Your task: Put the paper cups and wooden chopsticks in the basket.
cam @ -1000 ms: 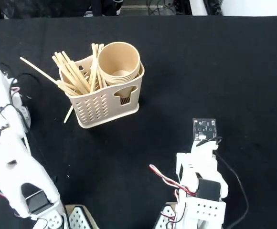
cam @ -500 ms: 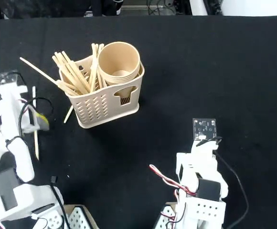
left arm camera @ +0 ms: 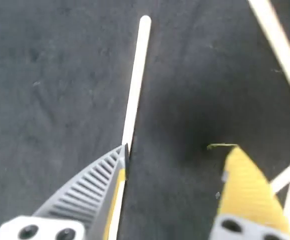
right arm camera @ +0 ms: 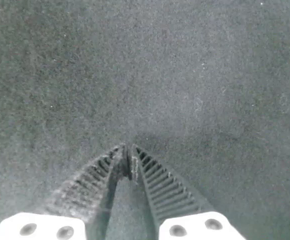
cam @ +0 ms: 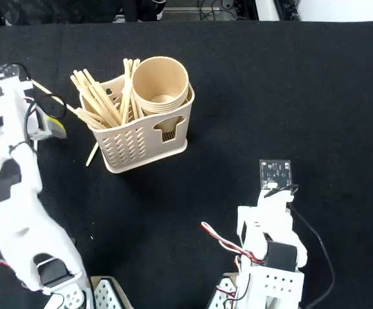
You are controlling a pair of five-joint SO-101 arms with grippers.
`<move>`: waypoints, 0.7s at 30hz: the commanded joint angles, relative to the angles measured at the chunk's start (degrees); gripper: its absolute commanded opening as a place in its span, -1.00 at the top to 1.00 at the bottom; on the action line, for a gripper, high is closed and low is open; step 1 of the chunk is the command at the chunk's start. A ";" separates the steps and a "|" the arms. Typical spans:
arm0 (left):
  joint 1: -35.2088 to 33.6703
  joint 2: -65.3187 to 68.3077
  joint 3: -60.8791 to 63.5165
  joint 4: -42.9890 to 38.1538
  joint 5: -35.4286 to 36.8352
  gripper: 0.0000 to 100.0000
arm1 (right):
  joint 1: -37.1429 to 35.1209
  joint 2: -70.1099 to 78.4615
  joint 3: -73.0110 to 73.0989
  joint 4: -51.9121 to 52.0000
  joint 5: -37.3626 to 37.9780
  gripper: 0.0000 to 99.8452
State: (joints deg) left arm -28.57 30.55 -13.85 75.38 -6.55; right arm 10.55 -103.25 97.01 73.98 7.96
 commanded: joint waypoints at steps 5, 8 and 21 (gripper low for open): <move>-4.18 25.85 -36.53 12.57 0.35 0.73 | -0.62 -3.82 -0.48 0.18 -0.18 0.97; -4.35 33.05 -48.48 19.96 -2.37 0.82 | -0.62 -3.82 -0.48 0.18 -0.18 0.97; -4.00 41.05 -62.46 25.76 0.35 0.94 | -0.62 -3.82 -0.48 0.18 -0.18 0.97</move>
State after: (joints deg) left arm -30.42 72.92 -75.91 100.88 -10.51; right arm 10.55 -103.25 97.01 73.98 7.96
